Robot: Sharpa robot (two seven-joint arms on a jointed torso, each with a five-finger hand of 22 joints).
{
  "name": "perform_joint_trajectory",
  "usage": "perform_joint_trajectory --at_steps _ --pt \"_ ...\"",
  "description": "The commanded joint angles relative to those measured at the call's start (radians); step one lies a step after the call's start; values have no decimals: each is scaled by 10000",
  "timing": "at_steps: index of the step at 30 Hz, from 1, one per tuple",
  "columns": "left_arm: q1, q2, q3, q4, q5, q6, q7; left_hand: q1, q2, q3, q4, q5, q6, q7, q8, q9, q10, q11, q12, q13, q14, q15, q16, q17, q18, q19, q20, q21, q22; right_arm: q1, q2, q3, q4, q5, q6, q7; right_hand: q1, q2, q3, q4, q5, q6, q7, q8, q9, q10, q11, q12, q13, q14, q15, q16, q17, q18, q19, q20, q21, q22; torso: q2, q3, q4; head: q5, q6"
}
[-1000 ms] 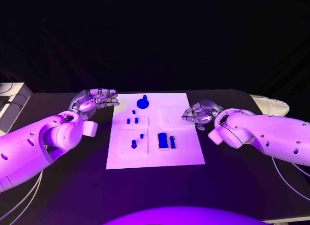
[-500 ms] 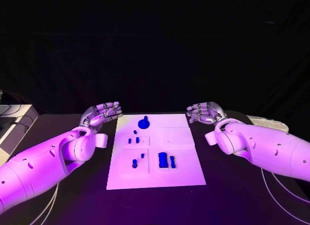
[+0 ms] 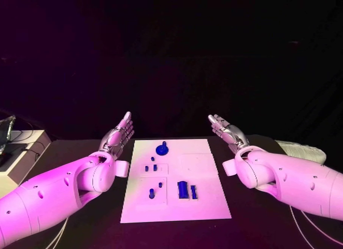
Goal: Assemble the parts on the task board
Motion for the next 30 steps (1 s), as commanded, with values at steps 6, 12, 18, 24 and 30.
perform_joint_trajectory --at_steps 6,12,18,24,30 --pt "586 -164 -1045 1545 914 -2988 792 -5067 225 -476 -164 -282 -950 -176 -222 -197 -1079 -232 -113 -74 -923 -213 -242 -165 -366 -895 -334 -126 -274 -342 -408 322 1880 2288 -1937 1257 -4341 226 -633 -155 -223 -1069 -228 -129 -629 -1871 -150 -207 -326 -1717 -96 -456 -485 -371 -1589 -219 -126 -744 -307 205 39 79 348" --pt "877 -251 -1616 2294 1220 -4039 1023 -5067 225 -476 -164 -282 -950 -176 -222 -197 -1079 -232 -113 -74 -923 -213 -242 -165 -366 -895 -334 -126 -274 -477 -573 459 2613 2906 -2454 1554 -4341 226 -633 -155 -223 -1069 -228 -129 -629 -1871 -150 -207 -326 -1717 -96 -456 -485 -371 -1589 -219 -126 -744 -307 205 39 79 348" --pt "945 -272 -1749 2469 1291 -4284 1076 -5067 225 -476 -164 -282 -950 -176 -222 -197 -1079 -232 -113 -74 -923 -213 -242 -165 -366 -895 -334 -126 -274 -488 -587 471 2675 2958 -2498 1579 -4341 226 -633 -155 -223 -1069 -228 -129 -629 -1871 -150 -207 -326 -1717 -96 -456 -485 -371 -1589 -219 -126 -744 -307 205 39 79 348" --pt "945 -272 -1749 2469 1291 -4284 1076 -5067 225 -476 -164 -282 -950 -176 -222 -197 -1079 -232 -113 -74 -923 -213 -242 -165 -366 -895 -334 -126 -274 -488 -587 471 2675 2958 -2498 1579 -4341 226 -633 -155 -223 -1069 -228 -129 -629 -1871 -150 -207 -326 -1717 -96 -456 -485 -371 -1589 -219 -126 -744 -307 205 39 79 348" --pt "945 -272 -1749 2469 1291 -4284 1076 -5067 225 -476 -164 -282 -950 -176 -222 -197 -1079 -232 -113 -74 -923 -213 -242 -165 -366 -895 -334 -126 -274 -488 -587 471 2675 2958 -2498 1579 -4341 226 -633 -155 -223 -1069 -228 -129 -629 -1871 -150 -207 -326 -1717 -96 -456 -485 -371 -1589 -219 -126 -744 -307 205 39 79 348"
